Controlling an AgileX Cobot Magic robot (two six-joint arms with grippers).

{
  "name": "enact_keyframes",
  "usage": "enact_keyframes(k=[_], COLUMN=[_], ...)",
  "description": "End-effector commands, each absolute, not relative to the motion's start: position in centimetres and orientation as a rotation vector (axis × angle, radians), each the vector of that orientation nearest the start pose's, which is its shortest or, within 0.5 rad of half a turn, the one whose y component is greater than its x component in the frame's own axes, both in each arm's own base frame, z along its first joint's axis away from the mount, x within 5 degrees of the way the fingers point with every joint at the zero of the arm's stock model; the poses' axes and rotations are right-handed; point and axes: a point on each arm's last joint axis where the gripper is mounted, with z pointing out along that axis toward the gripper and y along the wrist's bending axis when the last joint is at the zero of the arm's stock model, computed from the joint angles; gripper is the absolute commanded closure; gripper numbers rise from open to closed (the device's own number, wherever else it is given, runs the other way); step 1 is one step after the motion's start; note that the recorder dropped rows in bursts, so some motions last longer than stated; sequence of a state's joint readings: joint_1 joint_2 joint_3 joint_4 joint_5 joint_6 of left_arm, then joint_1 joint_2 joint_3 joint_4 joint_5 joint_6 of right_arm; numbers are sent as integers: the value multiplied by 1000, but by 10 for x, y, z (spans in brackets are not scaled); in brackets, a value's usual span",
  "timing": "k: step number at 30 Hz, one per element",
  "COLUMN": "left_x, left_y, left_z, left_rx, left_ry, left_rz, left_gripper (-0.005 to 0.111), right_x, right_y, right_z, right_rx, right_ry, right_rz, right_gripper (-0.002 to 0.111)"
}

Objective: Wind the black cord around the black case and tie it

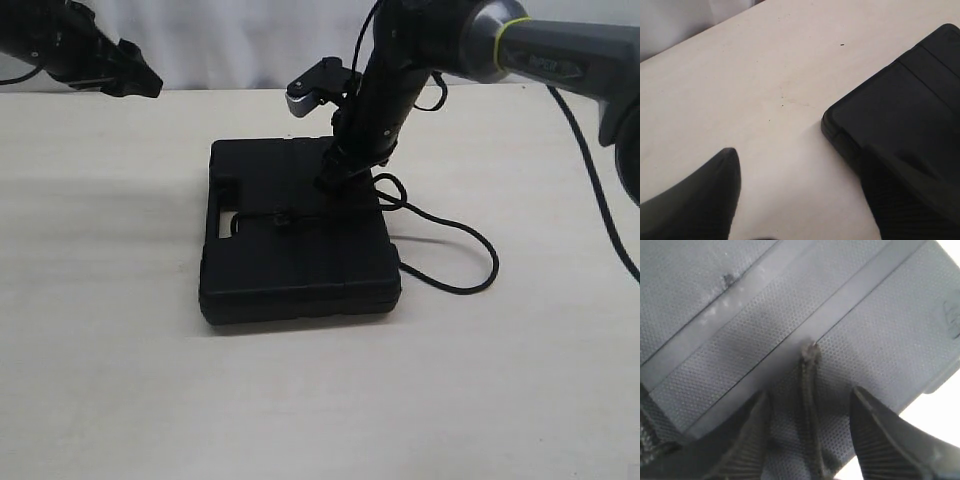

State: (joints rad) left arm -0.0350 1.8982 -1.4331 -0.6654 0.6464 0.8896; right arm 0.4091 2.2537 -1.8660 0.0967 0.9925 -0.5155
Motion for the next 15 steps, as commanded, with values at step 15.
enact_keyframes(k=[15], left_x=[419], left_y=[-50], left_z=[244], left_rx=[564], left_ry=[2336], left_rz=[-365], left_gripper=[44], right_x=[448], right_y=[201], right_z=[186], right_rx=[-1173], right_ry=[2445], right_rz=[74], right_gripper=[104])
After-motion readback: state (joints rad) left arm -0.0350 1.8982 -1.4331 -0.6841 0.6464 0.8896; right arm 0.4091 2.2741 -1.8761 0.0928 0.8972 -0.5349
